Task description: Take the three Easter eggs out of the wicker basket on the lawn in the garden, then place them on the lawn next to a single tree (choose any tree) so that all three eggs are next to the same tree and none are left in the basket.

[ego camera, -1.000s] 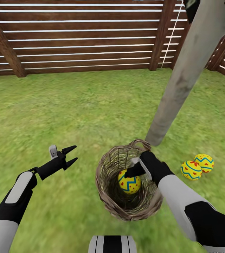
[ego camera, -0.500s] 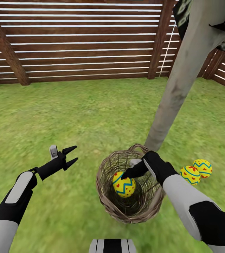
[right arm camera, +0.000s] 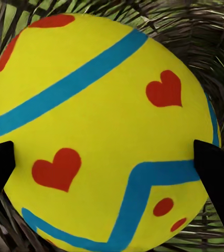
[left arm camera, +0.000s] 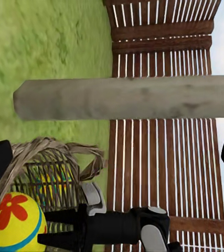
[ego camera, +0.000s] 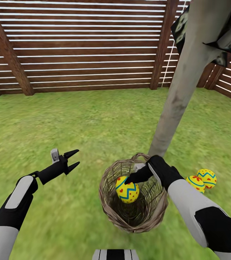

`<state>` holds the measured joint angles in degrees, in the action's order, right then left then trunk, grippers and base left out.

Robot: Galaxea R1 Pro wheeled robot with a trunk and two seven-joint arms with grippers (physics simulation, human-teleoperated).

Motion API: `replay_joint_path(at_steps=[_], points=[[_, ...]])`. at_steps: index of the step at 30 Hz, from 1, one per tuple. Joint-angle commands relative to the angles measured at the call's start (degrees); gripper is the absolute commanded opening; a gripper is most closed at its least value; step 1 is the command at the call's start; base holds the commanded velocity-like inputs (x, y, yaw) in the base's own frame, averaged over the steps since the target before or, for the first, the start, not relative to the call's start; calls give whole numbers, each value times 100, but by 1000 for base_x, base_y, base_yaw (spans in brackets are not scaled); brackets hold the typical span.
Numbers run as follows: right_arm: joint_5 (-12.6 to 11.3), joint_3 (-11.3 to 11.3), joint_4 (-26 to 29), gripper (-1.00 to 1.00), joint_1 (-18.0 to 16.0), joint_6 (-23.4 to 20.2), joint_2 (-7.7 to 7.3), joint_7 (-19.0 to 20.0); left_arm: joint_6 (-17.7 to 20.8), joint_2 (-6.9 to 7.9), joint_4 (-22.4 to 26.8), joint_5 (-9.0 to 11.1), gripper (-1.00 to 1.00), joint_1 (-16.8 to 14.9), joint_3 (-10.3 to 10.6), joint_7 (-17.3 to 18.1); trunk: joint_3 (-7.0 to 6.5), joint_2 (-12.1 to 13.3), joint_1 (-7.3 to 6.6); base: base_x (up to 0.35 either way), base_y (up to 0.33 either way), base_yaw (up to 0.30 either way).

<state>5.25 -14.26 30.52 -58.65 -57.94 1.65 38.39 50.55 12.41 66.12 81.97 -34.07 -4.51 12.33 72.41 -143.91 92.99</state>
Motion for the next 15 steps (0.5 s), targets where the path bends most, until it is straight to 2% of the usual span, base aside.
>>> replay_joint_path(at_steps=[1,10,15], points=[[61,-5,6,-100,-1,-8,-3,46,25,-1,-2,-31,100,-3,-7,29,-18,0,-3,0,0,0],[92,10,-2,-100,3,11,-12,46,22,-19,-10,-32,100,-3,2,24,-218,12,-26,0,0,0],[76,20,-2,-100,3,30,-131,46,17,-26,-37,-32,100,-3,3,17,-362,19,-39,0,0,0]])
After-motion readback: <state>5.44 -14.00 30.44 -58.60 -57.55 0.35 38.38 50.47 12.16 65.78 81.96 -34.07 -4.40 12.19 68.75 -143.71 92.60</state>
